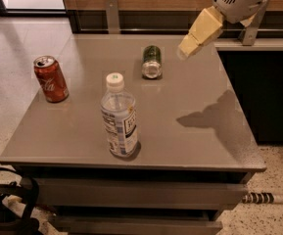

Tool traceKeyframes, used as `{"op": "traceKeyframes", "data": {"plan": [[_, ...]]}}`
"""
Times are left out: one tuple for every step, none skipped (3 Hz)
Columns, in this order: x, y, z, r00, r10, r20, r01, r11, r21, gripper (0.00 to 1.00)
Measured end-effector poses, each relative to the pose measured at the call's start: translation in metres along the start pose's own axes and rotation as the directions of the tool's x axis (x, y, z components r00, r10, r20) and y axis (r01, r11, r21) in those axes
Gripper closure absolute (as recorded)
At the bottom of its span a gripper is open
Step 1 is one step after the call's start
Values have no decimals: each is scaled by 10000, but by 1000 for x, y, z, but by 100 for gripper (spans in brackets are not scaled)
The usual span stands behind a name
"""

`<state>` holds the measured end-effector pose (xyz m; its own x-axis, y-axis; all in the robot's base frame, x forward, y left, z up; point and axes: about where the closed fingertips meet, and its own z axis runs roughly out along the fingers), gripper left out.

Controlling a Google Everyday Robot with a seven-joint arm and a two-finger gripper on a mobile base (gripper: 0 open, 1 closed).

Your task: Place green can upright

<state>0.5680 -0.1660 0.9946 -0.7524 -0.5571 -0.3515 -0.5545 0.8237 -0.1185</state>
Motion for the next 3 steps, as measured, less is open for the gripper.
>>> {"op": "traceKeyframes", "data": {"plan": [[-23,-2,5,9996,-267,51,268,9996,-93,0],[-75,-1,29,9988,-476,-97,479,9983,334,0],[-98,2,47,9988,-330,-349,356,9965,762,0]]}}
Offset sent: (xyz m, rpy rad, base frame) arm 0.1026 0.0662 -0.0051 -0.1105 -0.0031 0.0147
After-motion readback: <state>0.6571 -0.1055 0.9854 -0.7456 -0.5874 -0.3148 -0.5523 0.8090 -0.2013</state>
